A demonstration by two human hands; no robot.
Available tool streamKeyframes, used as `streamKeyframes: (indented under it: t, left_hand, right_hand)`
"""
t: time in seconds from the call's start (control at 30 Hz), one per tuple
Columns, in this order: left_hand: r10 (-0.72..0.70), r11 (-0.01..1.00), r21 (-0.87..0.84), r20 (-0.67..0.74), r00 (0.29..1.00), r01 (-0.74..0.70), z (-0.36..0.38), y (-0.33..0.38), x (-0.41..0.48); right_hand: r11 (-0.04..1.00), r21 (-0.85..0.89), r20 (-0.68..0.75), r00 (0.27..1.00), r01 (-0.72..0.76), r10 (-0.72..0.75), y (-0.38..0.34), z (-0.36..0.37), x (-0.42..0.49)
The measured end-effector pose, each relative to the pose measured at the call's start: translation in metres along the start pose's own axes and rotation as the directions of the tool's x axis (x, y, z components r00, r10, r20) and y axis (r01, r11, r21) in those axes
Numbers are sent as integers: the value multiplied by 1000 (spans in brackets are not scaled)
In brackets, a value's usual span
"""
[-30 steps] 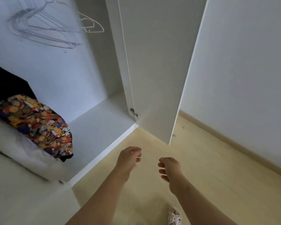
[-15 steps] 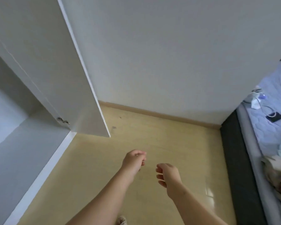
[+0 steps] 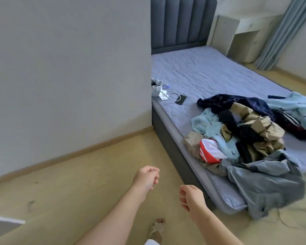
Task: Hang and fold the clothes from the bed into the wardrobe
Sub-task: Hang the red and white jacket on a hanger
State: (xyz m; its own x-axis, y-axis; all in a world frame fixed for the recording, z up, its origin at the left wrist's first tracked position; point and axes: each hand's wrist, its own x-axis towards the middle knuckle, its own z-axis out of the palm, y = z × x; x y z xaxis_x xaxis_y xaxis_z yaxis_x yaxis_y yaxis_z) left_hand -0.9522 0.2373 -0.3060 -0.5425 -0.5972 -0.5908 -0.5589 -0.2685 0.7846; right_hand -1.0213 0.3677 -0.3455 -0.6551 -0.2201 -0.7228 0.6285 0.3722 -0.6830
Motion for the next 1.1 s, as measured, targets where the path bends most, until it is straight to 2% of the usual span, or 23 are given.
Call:
streamKeyframes:
  t: [0.17,0.3,0.47,0.6,0.7,0.8,0.9,1.0,1.1]
  left_hand:
    - [21,996,82,120,993,-31,72,63,79]
    - [-9,988,154,216,976,-25,131,119,140]
    - [-44,958,281,325,945,-52,193,156,202]
    - [-90,918,394,328,941,-50,222,150,246]
    - [-130,890,456,305,943,-25,237,132,278]
    - [-190,853,522,284,940,15,254,105,312]
    - [-221,829,558,264,939,38,272,81,345]
    - [-201,817,577,258,945,16,294,60,375]
    - [-130,791,610,256,958,-55,319,45,402]
  right_hand:
    - [996,70,-135,990,48,-38,-61,-44,74]
    - [995,96,-204,979,17,3,-111,-76,128]
    - [997,79,-304,952,-1,25,-136,-117,188]
    - [998,21,-377,924,-64,67,-121,-139,233]
    - [990,-37,-346,931,-135,114,-109,-143,267]
    - [951,-253,-290,952,-179,102,-102,-146,307]
    - [896,-416,-248,968,-153,51,-97,-151,349]
    - [881,-453,-223,974,-136,37,-96,-153,394]
    - [897,-409,-253,965,-169,66,-90,-152,434]
